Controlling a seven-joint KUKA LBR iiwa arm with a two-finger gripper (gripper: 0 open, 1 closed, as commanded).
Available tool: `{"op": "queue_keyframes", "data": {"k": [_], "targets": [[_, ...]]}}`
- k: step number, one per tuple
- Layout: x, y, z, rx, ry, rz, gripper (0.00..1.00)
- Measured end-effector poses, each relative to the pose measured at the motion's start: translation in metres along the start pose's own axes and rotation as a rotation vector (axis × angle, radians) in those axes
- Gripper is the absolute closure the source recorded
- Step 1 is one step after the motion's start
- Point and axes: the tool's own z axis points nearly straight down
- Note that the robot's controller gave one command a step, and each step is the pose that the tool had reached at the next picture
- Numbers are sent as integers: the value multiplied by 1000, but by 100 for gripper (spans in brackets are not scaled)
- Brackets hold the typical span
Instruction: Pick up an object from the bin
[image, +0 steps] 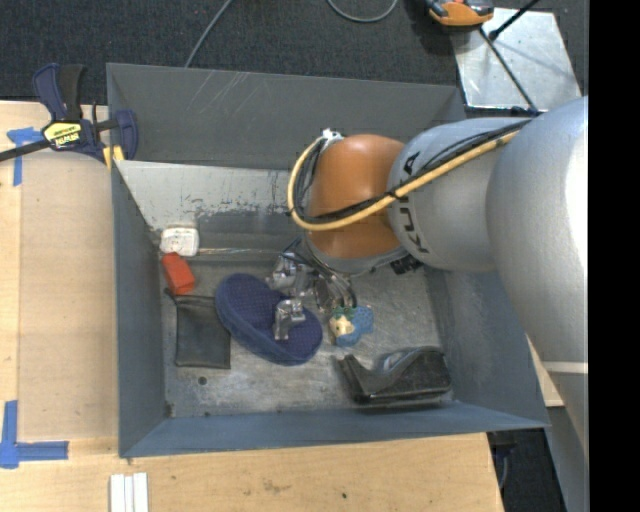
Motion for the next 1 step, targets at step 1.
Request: {"op": "queue_keyframes", "data": {"k": [1], "targets": [[-14,6,-157,9,-10,-20,100]]}}
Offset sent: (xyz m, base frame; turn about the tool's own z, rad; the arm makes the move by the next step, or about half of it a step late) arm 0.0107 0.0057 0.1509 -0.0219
